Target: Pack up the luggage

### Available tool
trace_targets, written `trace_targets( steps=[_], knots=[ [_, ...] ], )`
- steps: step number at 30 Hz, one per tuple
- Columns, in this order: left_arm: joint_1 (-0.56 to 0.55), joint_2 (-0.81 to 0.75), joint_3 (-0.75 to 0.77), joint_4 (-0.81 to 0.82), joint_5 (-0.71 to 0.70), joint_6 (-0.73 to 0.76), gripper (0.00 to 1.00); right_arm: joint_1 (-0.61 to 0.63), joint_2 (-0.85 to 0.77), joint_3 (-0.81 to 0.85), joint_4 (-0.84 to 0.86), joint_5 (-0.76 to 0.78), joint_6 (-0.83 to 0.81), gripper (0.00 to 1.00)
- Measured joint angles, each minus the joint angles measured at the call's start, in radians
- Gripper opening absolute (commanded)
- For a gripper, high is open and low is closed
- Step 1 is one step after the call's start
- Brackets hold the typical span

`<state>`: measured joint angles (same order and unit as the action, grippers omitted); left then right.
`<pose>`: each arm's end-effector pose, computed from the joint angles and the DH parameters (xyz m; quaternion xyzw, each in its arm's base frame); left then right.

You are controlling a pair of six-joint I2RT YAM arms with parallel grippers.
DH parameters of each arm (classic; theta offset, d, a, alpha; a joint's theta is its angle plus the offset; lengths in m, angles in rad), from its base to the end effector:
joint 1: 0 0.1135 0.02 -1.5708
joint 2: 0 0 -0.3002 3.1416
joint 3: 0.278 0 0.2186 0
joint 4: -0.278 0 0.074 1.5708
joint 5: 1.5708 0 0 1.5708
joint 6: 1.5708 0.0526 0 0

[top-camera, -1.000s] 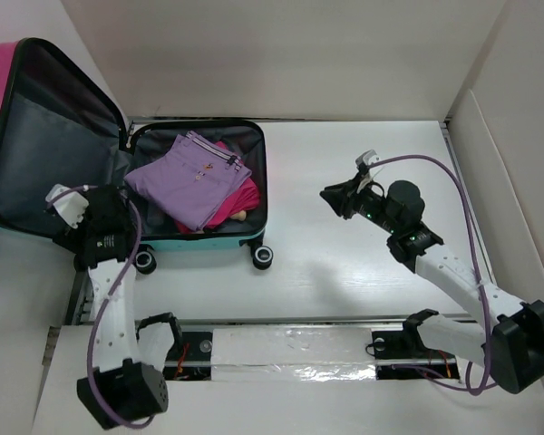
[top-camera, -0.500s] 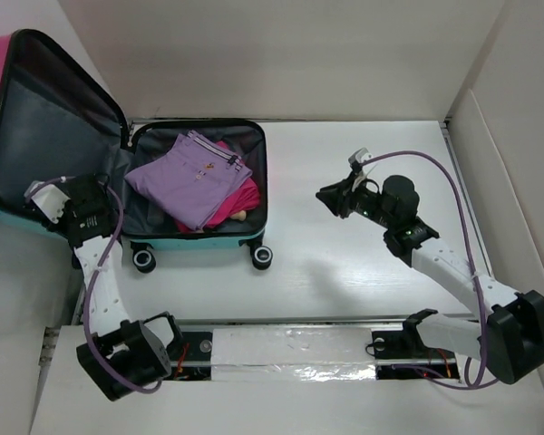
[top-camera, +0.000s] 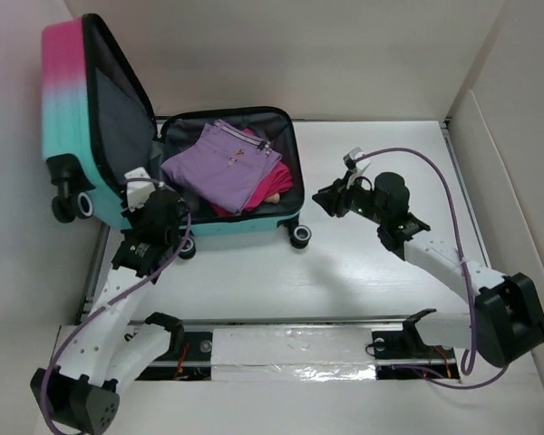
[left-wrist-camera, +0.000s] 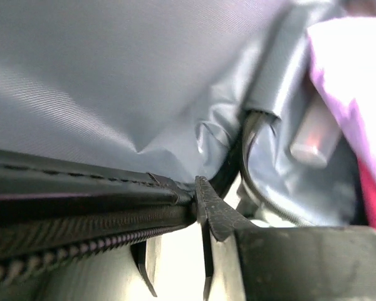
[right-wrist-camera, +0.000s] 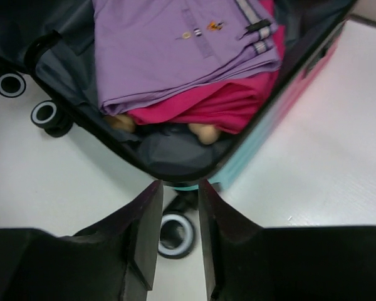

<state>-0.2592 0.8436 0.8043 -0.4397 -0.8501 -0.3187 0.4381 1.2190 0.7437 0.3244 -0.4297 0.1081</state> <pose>0.1351 0.0051 0.3393 -0.2372 0.7719 0.2030 0.5538 0.2183 0.1265 0.3342 -0.2588 0.7081 0.3275 0.5696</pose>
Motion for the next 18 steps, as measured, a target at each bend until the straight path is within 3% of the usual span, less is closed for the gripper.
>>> trace_targets(
  steps=[2,5,8,9,13,18],
  knots=[
    [-0.111,0.032,0.002,0.009,-0.015,0.0,0.0,0.0,0.039,0.0,0.018,0.009,0.023,0.39],
    [-0.373,0.147,0.036,0.003,-0.094,0.01,0.0,0.0,0.113,0.002,0.046,0.066,0.069,0.43],
    [-0.623,0.34,0.138,-0.079,-0.207,-0.005,0.0,-0.008,0.186,0.015,0.027,0.195,0.107,0.61],
    [-0.665,0.412,0.177,-0.108,-0.227,-0.009,0.0,-0.015,0.2,0.016,0.014,0.254,0.115,0.73],
    [-0.731,0.563,0.243,-0.149,-0.276,0.013,0.0,-0.072,0.241,0.043,-0.043,0.4,0.123,0.81],
    [-0.704,0.555,0.304,-0.14,-0.243,0.064,0.0,-0.159,0.413,0.196,-0.06,0.367,0.13,0.8]
  ],
)
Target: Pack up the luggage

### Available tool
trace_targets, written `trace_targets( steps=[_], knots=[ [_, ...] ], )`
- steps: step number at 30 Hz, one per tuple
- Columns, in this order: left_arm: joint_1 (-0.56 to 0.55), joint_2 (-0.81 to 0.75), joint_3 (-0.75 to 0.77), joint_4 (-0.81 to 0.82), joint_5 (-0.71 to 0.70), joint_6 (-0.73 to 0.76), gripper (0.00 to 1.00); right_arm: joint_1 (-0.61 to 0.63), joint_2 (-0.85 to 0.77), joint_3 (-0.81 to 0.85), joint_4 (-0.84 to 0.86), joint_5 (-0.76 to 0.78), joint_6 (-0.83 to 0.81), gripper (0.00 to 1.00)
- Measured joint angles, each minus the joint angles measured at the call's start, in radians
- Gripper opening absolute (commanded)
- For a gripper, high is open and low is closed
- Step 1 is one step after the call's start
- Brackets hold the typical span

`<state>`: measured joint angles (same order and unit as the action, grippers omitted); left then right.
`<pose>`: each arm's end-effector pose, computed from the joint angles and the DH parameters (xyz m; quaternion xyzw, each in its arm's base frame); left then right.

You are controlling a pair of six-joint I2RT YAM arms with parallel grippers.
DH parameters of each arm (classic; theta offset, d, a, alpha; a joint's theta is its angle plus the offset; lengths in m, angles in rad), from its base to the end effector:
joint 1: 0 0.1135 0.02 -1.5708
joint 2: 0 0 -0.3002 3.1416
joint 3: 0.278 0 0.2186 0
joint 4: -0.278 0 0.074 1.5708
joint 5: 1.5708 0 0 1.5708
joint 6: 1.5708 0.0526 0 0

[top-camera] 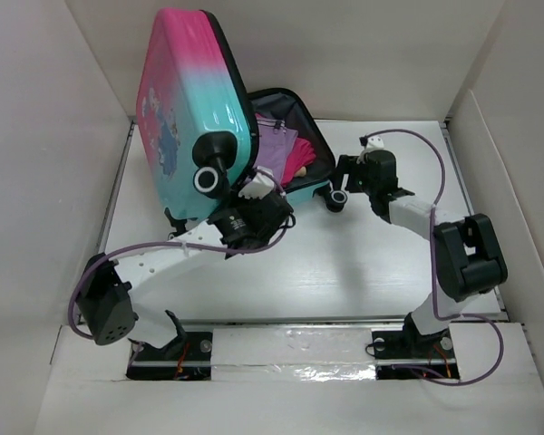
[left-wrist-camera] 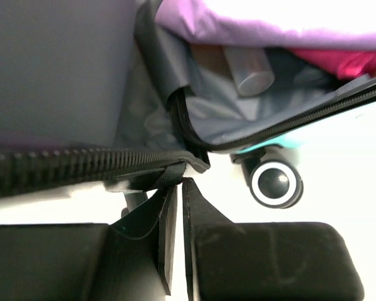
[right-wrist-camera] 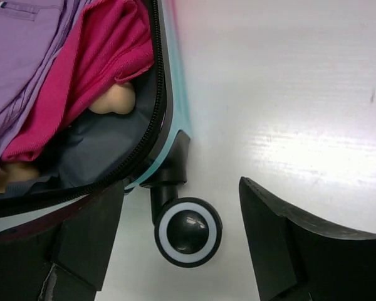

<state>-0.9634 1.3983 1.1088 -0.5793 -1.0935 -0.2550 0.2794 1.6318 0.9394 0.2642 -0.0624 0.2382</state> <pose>0.1813 -0.1790 0.3318 0.1106 0.8143 0.2323 0.5202 0.3389 0.1006 0.2726 -0.0342 0.8403 0.1637 0.5157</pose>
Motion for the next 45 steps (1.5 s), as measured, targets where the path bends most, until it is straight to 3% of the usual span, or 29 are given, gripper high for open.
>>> trace_targets(
  steps=[2,4,7,9,11,14,18,21,22,25,29,33,37,39,40,41,42,43,44,45],
  knots=[
    [0.019,0.007,0.041,0.01,0.025,0.024,0.0,-0.007,0.044,0.04,0.016,-0.024,0.002,0.8],
    [0.034,0.033,0.095,0.01,0.048,0.055,0.0,-0.015,0.069,0.055,0.043,-0.04,0.008,0.74],
    [0.04,0.094,0.155,-0.001,0.082,0.119,0.0,-0.021,0.046,0.004,0.077,-0.094,0.036,0.71],
    [0.034,0.137,0.182,-0.01,0.097,0.166,0.0,-0.03,-0.02,-0.08,0.096,-0.119,0.055,0.75],
    [0.025,0.172,0.194,-0.016,0.1,0.204,0.0,-0.044,-0.078,-0.119,0.09,-0.123,0.067,0.86],
    [0.015,0.187,0.195,-0.021,0.108,0.238,0.0,-0.057,-0.039,0.0,0.037,-0.134,0.056,0.92],
    [0.018,0.182,0.195,-0.016,0.119,0.243,0.0,-0.039,0.152,0.263,0.022,-0.134,0.05,0.83],
    [0.018,0.177,0.195,-0.013,0.13,0.251,0.0,-0.016,0.275,0.343,0.005,-0.155,0.048,0.49],
    [0.018,0.176,0.195,-0.011,0.136,0.256,0.0,-0.004,0.309,0.347,0.007,-0.139,0.036,0.23],
    [0.018,0.174,0.195,-0.001,0.153,0.269,0.0,0.005,0.335,0.343,0.009,-0.026,0.06,0.0],
    [-0.005,0.174,0.2,0.008,0.182,0.277,0.0,0.043,0.239,0.185,0.103,0.122,0.036,0.0],
    [-0.028,0.181,0.219,-0.043,0.185,0.316,0.0,0.087,0.01,-0.109,0.169,0.179,0.091,0.0],
    [-0.064,0.22,0.248,-0.08,0.184,0.388,0.0,0.16,-0.175,-0.298,0.176,0.281,0.122,0.0],
    [-0.077,0.251,0.256,-0.093,0.184,0.42,0.0,0.188,-0.241,-0.352,0.163,0.318,0.134,0.1],
    [-0.084,0.263,0.259,-0.1,0.188,0.436,0.0,0.199,-0.267,-0.371,0.154,0.33,0.136,0.29],
    [-0.092,0.27,0.261,-0.107,0.193,0.45,0.0,0.203,-0.293,-0.386,0.138,0.337,0.136,0.4],
    [-0.101,0.274,0.261,-0.11,0.201,0.463,0.05,0.203,-0.315,-0.395,0.121,0.336,0.134,0.48],
    [-0.111,0.274,0.261,-0.118,0.211,0.467,0.17,0.192,-0.338,-0.403,0.1,0.313,0.13,0.57],
    [-0.122,0.274,0.262,-0.12,0.224,0.462,0.49,0.177,-0.364,-0.411,0.082,0.275,0.122,0.6],
    [-0.134,0.274,0.263,-0.112,0.254,0.443,0.59,0.168,-0.383,-0.414,0.066,0.256,0.114,0.61]
  ],
)
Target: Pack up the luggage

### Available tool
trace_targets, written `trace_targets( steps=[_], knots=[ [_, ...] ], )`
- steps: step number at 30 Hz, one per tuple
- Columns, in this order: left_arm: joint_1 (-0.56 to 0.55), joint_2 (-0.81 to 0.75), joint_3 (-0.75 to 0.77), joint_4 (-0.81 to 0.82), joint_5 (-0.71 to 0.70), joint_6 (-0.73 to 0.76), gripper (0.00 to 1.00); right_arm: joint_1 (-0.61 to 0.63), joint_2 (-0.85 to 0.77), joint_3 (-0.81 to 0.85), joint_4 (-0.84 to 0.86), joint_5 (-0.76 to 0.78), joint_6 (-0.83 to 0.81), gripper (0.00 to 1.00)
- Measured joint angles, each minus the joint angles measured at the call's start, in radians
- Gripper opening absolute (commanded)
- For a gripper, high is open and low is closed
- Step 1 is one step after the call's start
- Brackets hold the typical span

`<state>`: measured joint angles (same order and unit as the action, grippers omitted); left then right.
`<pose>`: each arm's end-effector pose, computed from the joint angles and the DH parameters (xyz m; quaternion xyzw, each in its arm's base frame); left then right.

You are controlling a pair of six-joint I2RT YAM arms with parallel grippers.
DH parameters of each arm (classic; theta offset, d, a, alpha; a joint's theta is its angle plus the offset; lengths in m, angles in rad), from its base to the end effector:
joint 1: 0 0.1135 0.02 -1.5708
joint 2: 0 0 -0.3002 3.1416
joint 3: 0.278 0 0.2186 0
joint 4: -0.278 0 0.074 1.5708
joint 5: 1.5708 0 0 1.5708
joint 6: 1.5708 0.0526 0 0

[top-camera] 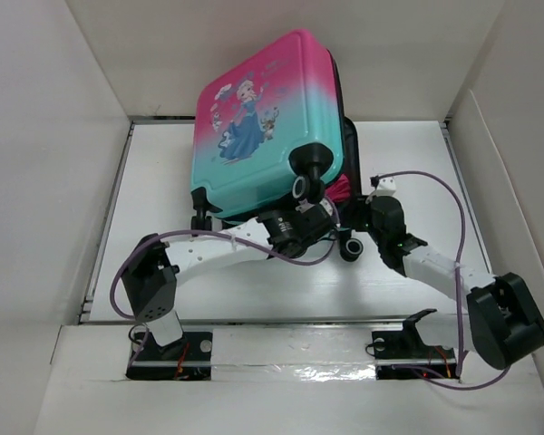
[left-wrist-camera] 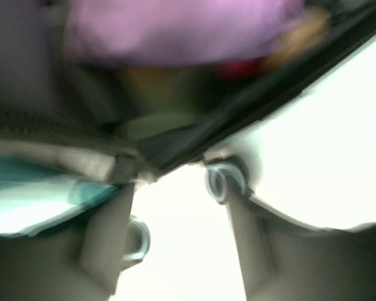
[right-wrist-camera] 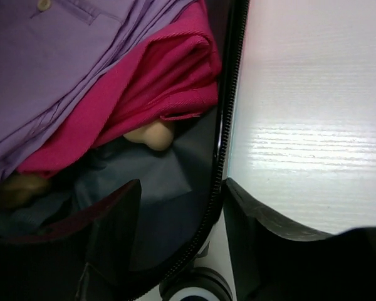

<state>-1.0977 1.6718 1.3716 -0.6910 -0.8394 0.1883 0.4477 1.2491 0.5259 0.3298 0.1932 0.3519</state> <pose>0.1846 -0.2747 0.3160 0.4315 0.7702 0.2362 0.4059 0.2193 0.0941 0.2560 0.0139 0.8294 0.1412 0.5403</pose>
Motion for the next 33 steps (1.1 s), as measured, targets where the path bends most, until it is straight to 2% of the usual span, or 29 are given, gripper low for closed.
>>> trace_targets(
  steps=[3,5,8,9,10,14,15,17,18,22,24,27,30,33],
  knots=[
    [-0.054,0.0,0.014,0.108,0.122,-0.072,0.74,-0.046,-0.053,-0.003,-0.063,-0.074,-0.021,0.61],
    [-0.095,0.002,0.063,0.225,0.23,-0.113,0.74,-0.072,-0.093,-0.003,-0.104,-0.119,-0.025,0.57],
    [-0.144,-0.004,0.173,0.289,0.369,-0.165,0.74,-0.118,-0.167,-0.003,-0.158,-0.155,-0.024,0.47],
    [-0.147,-0.01,0.217,0.317,0.409,-0.172,0.74,-0.14,-0.196,-0.004,-0.196,-0.15,-0.024,0.38],
    [-0.146,-0.02,0.261,0.344,0.445,-0.18,0.73,-0.167,-0.224,-0.005,-0.225,-0.15,-0.023,0.25],
    [-0.119,-0.137,0.356,0.445,0.53,-0.222,0.68,-0.257,-0.338,0.007,-0.26,-0.134,-0.026,0.21],
    [-0.1,-0.184,0.356,0.469,0.537,-0.239,0.63,-0.278,-0.356,0.015,-0.264,-0.133,-0.027,0.21],
    [-0.006,-0.29,0.325,0.524,0.562,-0.295,0.55,-0.323,-0.377,0.028,-0.27,-0.134,-0.035,0.21],
    [0.056,-0.335,0.299,0.552,0.562,-0.323,0.55,-0.345,-0.38,0.034,-0.27,-0.135,-0.037,0.21],
    [0.493,-0.496,0.079,0.678,0.586,-0.5,0.54,-0.396,-0.314,0.074,-0.272,-0.151,-0.055,0.27],
    [0.71,-0.514,-0.027,0.715,0.624,-0.595,0.54,-0.402,-0.227,0.127,-0.27,-0.164,-0.065,0.29],
    [0.929,-0.464,-0.154,0.742,0.705,-0.712,0.54,-0.409,-0.085,0.211,-0.265,-0.195,-0.072,0.32],
    [1.053,-0.34,-0.226,0.749,0.768,-0.784,0.55,-0.423,0.069,0.314,-0.259,-0.218,-0.072,0.35],
    [1.08,-0.201,-0.242,0.749,0.818,-0.828,0.55,-0.434,0.242,0.47,-0.277,-0.227,-0.076,0.36]
  ],
)
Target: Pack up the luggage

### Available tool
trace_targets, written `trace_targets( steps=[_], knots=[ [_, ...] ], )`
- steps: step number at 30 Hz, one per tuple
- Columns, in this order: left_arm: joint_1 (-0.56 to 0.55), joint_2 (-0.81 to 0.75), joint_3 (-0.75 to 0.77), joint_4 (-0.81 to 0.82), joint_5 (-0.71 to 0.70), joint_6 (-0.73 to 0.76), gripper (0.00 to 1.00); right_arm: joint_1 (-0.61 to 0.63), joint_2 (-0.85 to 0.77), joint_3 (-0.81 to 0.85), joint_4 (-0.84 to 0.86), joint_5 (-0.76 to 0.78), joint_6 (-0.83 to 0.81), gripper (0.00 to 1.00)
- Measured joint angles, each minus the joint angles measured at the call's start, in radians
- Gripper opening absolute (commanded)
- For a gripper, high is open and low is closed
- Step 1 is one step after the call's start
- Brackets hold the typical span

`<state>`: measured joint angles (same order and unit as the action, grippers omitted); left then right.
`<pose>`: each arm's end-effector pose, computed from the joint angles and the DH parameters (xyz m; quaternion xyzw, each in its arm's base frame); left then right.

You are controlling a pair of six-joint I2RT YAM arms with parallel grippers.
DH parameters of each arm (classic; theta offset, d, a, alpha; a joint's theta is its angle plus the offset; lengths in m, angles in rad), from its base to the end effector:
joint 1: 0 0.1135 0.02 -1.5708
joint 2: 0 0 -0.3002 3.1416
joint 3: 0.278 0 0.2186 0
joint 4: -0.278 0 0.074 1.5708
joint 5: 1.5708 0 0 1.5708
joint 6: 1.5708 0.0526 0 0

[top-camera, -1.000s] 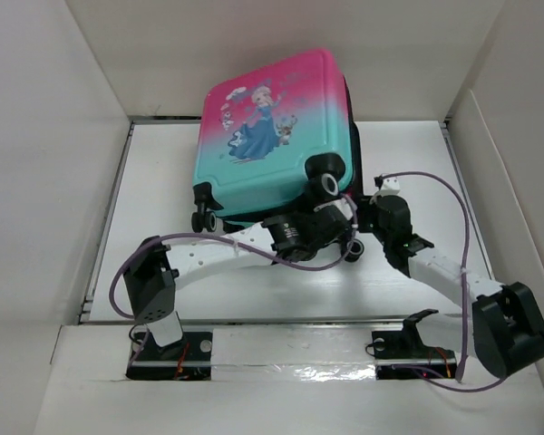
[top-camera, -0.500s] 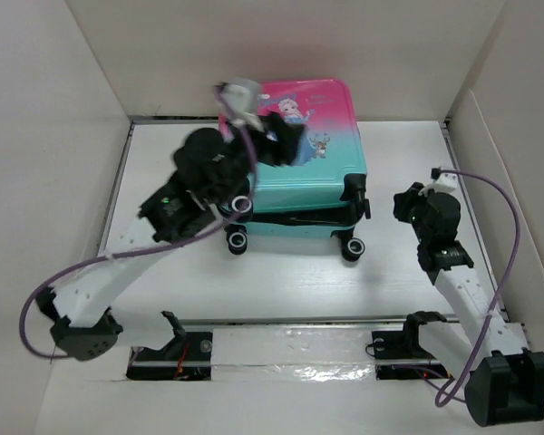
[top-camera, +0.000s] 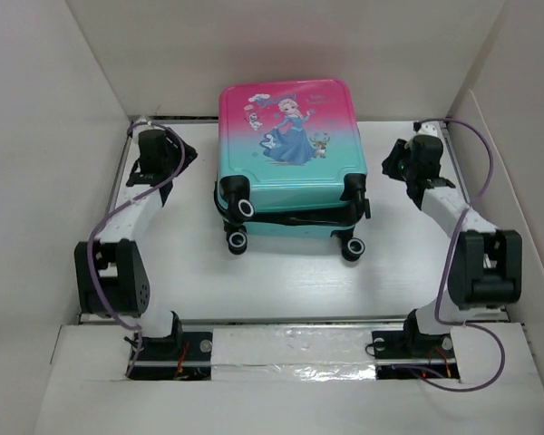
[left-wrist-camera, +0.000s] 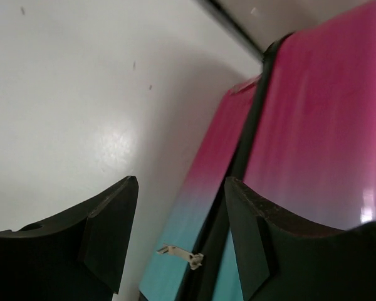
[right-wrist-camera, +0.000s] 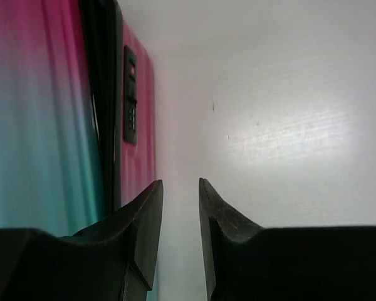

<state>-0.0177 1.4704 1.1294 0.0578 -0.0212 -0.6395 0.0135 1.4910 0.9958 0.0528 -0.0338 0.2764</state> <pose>0.3296 -0.0047 0.3631 -0.2507 0.7595 -0.1857 0.5708 0.3239 0.0061 0.3115 0.1018 0.8388 0.0914 0.5270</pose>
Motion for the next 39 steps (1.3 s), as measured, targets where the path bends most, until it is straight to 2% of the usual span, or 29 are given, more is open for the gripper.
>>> trace_targets(
  steps=[4,9,12,17,20,23,26,27,28,30,33,37,39],
  knots=[
    [-0.003,0.119,-0.031,0.02,0.049,-0.044,0.55,-0.008,0.186,0.154,-0.003,-0.019,-0.006,0.39],
    [-0.025,0.145,-0.107,0.085,0.064,-0.094,0.55,0.018,0.38,0.287,-0.059,-0.043,-0.015,0.45],
    [-0.077,0.145,-0.169,0.162,0.051,-0.116,0.55,0.073,0.529,0.439,-0.137,-0.071,-0.048,0.46],
    [-0.158,0.06,-0.395,0.354,-0.137,-0.187,0.54,0.112,0.724,0.772,-0.323,-0.067,-0.168,0.46],
    [-0.241,-0.069,-0.56,0.444,-0.274,-0.209,0.54,0.16,0.84,0.991,-0.397,-0.014,-0.248,0.57],
    [-0.394,-0.222,-0.716,0.469,-0.452,-0.235,0.54,0.198,0.963,1.217,-0.46,0.018,-0.305,0.71],
    [-0.659,-0.353,-0.807,0.388,-0.666,-0.259,0.59,0.222,1.041,1.352,-0.461,0.037,-0.313,0.89],
    [-0.742,-0.386,-0.817,0.33,-0.695,-0.262,0.65,0.226,1.046,1.36,-0.447,0.043,-0.306,0.93],
    [-0.823,-0.415,-0.823,0.241,-0.686,-0.258,0.67,0.227,1.044,1.358,-0.442,0.039,-0.294,0.98],
    [-0.934,-0.429,-0.827,0.113,-0.608,-0.257,0.72,0.233,1.025,1.324,-0.435,0.016,-0.255,1.0],
    [-0.991,-0.529,-0.801,-0.051,-0.541,-0.24,0.71,0.24,0.972,1.233,-0.403,-0.049,-0.177,1.0],
    [-0.996,-0.76,-0.695,-0.257,-0.517,-0.15,0.65,0.215,0.845,1.201,-0.397,-0.185,-0.097,1.0],
    [-0.998,-0.851,-0.671,-0.262,-0.532,-0.116,0.65,0.185,0.75,1.199,-0.404,-0.268,-0.076,1.0]
  ],
)
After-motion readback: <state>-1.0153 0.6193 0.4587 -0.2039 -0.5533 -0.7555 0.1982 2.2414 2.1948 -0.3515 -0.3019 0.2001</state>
